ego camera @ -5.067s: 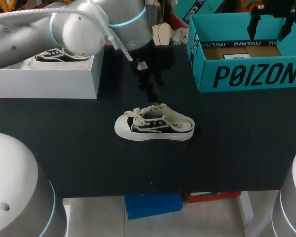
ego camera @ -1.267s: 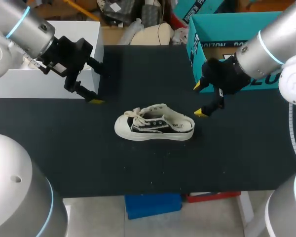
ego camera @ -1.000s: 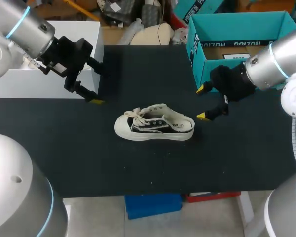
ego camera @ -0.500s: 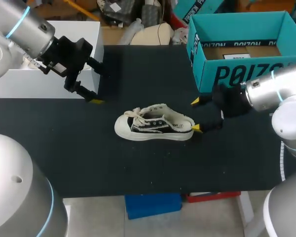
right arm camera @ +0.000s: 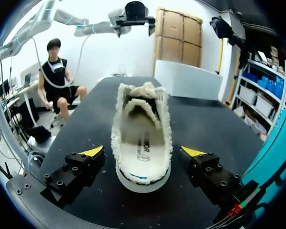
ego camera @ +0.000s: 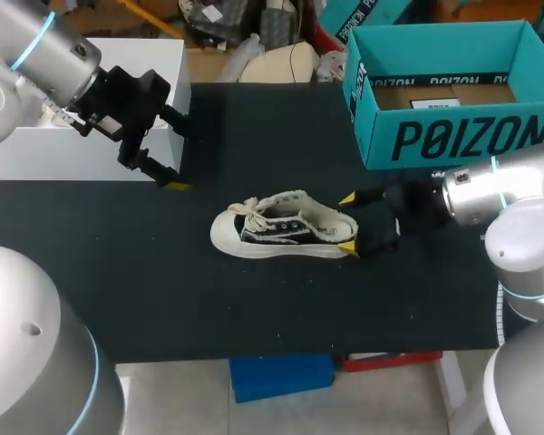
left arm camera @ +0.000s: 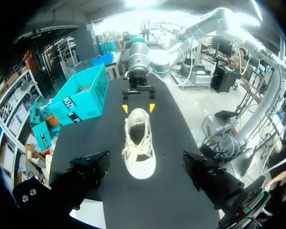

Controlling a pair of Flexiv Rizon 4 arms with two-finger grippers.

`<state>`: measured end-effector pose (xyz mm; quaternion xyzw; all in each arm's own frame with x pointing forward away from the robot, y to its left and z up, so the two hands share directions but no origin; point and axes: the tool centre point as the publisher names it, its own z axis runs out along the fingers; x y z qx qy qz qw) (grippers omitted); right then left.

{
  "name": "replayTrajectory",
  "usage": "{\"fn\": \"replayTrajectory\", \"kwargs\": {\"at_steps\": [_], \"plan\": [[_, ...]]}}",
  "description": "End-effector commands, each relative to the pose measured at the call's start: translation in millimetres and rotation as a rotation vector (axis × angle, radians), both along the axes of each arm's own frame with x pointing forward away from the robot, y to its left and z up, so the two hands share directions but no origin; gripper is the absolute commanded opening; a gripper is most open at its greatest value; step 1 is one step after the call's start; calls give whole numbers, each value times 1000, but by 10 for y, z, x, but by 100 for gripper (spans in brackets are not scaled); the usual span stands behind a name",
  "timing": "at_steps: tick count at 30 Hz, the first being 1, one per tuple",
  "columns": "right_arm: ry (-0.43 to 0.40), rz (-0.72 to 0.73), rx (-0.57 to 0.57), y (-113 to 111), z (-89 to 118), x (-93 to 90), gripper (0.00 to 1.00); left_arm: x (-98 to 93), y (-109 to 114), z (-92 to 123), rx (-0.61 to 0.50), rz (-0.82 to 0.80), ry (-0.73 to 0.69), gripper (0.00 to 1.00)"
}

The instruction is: Take the shoe out of the shoebox, open the shoe tongue, remove and reinsert the insole, then place the shoe into the shoebox

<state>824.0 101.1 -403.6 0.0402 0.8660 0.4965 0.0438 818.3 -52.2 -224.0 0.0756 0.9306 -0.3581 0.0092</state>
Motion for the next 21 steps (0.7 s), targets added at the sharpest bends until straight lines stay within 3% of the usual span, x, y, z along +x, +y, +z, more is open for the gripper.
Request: {"fn": "replayTrajectory", "kwargs": {"at_steps": [1,21], "plan": [[2,-1,12,85,-97,46,100,-1,-1,-11,-1,0,-4,100],[29,-17,20,136,-311,63,100,-1,-1,-11,-1,0,-4,100]]}}
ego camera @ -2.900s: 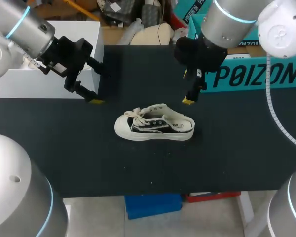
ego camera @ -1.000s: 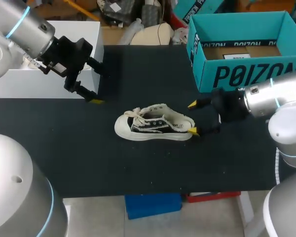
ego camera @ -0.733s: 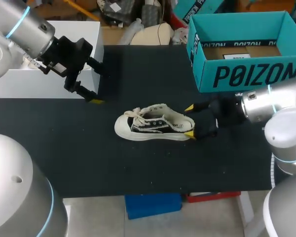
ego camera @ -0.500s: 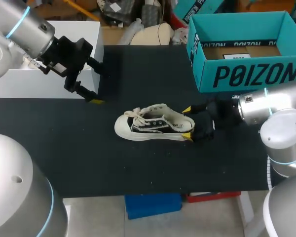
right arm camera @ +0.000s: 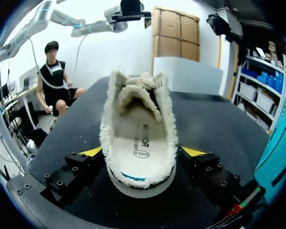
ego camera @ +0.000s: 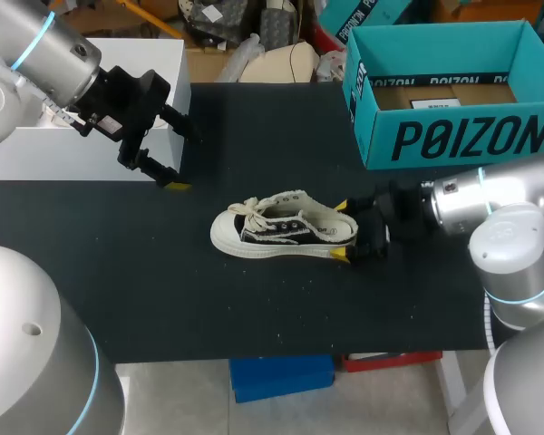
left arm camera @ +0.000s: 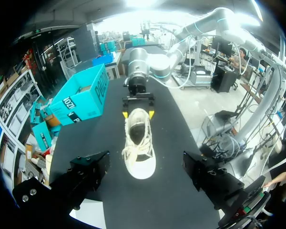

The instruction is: Take the shoe out of the shoebox, open the shoe tongue, remove and reinsert the insole, then place the shoe into the shoebox

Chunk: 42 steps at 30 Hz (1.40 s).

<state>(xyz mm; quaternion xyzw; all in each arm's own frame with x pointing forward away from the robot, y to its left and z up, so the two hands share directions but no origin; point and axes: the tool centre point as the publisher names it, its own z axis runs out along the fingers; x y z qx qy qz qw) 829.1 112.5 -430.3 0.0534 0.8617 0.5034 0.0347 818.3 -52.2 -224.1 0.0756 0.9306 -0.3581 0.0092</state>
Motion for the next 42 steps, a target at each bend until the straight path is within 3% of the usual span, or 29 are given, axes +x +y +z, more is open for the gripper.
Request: {"fn": "replayTrajectory", "kwargs": {"at_steps": [1,5,6,7,15,21,28,31,33,42], "plan": [[2,-4,2,22,-47,15,100,-1,-1,-11,-1,0,-4,100],[1,16,-32,58,-70,40,100,-1,-1,-11,-1,0,-4,100],[1,16,-32,58,-70,40,38,-1,-1,-11,-1,0,-4,100],[1,16,-32,58,-70,40,0,-1,-1,-11,-1,0,-4,100],[1,16,-32,58,-70,40,0,-1,-1,-11,-1,0,-4,100],[1,16,-32,58,-70,40,0,118,-412,102,305,30,5,100],[1,16,-32,58,-70,40,0,159,-865,-169,440,235,207,100],[1,16,-32,58,-70,40,0,155,-974,-253,468,346,222,100],[1,16,-32,58,-70,40,0,100,-1050,-218,431,353,226,100],[1,16,-32,58,-70,40,0,100,-1050,-218,431,353,226,100]]}}
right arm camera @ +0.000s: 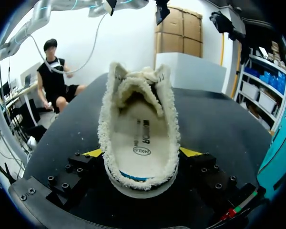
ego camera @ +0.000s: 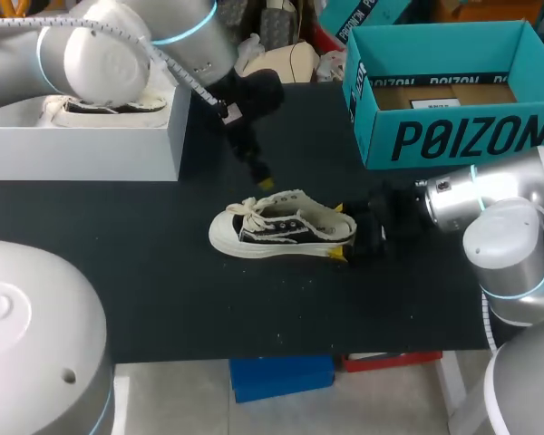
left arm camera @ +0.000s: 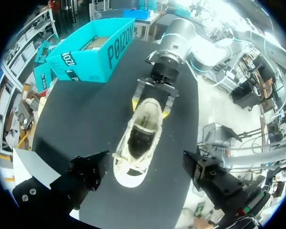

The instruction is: Take the shoe out of the shoebox, open the shoe tongue, remove and reinsert the insole, then place the shoe into the shoebox

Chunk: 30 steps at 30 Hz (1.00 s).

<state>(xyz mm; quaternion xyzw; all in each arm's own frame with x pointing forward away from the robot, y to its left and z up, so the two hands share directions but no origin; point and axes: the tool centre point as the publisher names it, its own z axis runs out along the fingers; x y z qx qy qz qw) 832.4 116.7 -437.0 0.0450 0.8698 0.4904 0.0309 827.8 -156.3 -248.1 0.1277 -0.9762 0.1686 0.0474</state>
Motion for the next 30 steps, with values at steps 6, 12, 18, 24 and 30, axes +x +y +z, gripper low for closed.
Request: {"fn": "replayTrajectory", "kwargs": {"at_steps": [6,12,18,24,30], "plan": [[1,-2,-2,16,-4,6,0,5,-9,22,34,-3,7,100],[1,-2,-2,16,-4,6,0,-30,-19,-10,320,397,13,100],[1,-2,-2,16,-4,6,0,-112,-90,-150,421,607,133,100],[1,-2,-2,16,-4,6,0,-148,-164,-295,498,763,151,100],[1,-2,-2,16,-4,6,0,-142,-256,-476,563,841,173,100]]}}
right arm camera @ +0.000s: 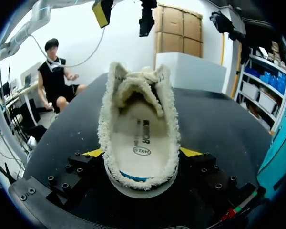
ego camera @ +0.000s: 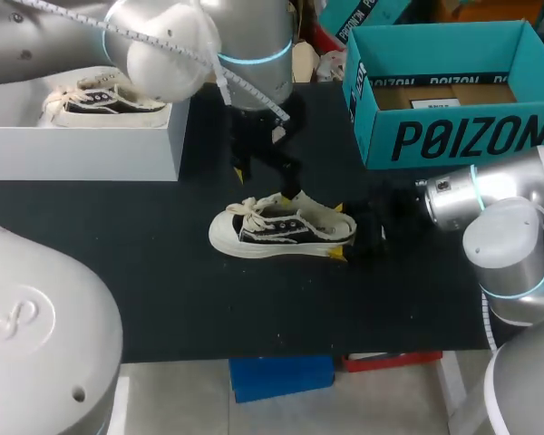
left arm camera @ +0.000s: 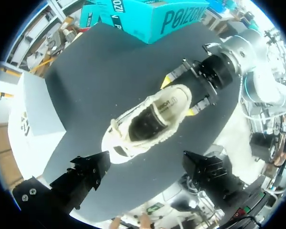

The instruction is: Take the shoe out of the shoebox, open the shoe tongue, remove and reinsert the insole, then place the shoe into the shoebox

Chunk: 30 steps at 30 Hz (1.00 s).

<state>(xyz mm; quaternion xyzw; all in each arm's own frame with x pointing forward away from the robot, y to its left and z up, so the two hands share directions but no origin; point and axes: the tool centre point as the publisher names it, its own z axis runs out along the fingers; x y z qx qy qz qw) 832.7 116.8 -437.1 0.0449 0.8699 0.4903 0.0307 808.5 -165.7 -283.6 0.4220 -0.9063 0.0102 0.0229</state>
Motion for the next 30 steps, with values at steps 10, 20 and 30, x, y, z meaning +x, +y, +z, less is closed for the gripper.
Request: {"fn": "replayTrajectory", "kwargs": {"at_steps": [10,20,30], "plan": [[1,-2,-1,15,-3,4,0,82,-234,-144,206,204,112,100],[1,-2,-1,15,-3,4,0,39,-378,-201,285,340,-66,100],[1,-2,-1,15,-3,4,0,78,-432,-402,342,453,-99,100]]}}
